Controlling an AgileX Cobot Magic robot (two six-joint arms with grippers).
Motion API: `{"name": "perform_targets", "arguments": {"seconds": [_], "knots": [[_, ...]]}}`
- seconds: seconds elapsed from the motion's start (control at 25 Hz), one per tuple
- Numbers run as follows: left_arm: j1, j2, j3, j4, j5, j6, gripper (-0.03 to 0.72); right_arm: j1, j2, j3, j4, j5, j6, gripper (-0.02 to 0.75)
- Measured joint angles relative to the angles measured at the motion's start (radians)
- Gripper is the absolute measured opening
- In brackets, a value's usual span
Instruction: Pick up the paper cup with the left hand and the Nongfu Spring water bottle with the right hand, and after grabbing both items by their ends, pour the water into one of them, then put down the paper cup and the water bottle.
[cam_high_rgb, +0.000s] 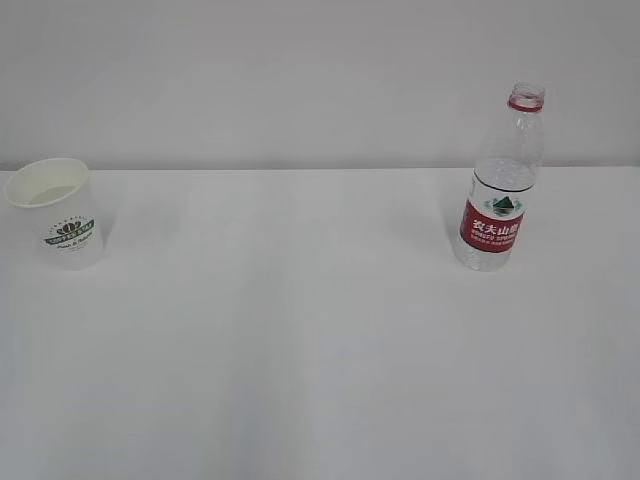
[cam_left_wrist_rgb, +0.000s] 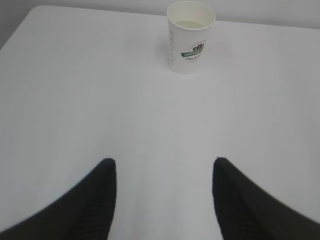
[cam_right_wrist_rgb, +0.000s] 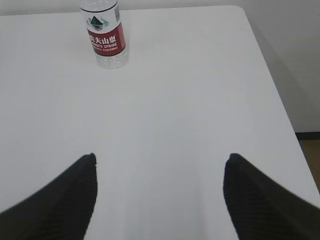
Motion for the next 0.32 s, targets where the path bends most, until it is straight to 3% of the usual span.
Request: {"name": "perform_targets", "arguments": {"seconds": [0.32], "knots": [[0.000, 0.000, 0.000, 0.000, 0.000, 0.000, 0.441, 0.000, 0.000, 0.000, 0.000, 0.000, 0.000, 0.592]]}}
